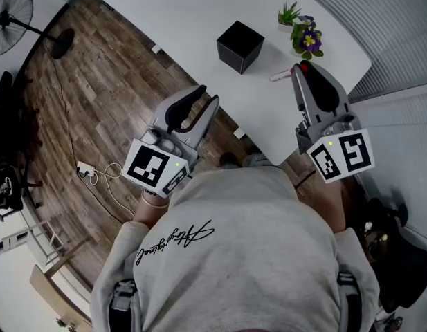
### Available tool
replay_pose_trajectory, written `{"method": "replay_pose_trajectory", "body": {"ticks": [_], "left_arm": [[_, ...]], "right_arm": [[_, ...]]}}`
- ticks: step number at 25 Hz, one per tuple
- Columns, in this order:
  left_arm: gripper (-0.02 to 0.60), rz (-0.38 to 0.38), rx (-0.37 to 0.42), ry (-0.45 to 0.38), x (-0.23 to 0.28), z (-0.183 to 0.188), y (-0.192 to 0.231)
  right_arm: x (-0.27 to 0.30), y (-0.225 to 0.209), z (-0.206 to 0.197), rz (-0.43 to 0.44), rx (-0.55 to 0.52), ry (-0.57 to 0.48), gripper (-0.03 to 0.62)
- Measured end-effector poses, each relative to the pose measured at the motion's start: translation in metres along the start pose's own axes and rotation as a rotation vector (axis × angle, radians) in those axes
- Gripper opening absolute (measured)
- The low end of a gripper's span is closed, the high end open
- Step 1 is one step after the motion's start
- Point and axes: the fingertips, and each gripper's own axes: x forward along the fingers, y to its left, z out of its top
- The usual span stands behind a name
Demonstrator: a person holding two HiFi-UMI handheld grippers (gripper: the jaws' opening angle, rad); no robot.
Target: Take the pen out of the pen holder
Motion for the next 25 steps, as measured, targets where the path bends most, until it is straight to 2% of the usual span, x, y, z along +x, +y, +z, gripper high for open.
{"method": "replay_pose_trajectory", "body": {"ticks": [12, 25], "left_arm": [[0.014, 0.027, -0.004, -0.003, -0.0025, 0.0004, 0.0037], [0.003, 0.039, -0.008, -0.007, -0.0064, -0.0005, 0.0051]], "right_arm": [[-0.0007, 0.0014, 0.0025, 0.002, -0.001, -0.007, 0.055], [-0.0014, 0.0050, 0.0019, 0.007, -0.004, -0.009, 0.055]]}}
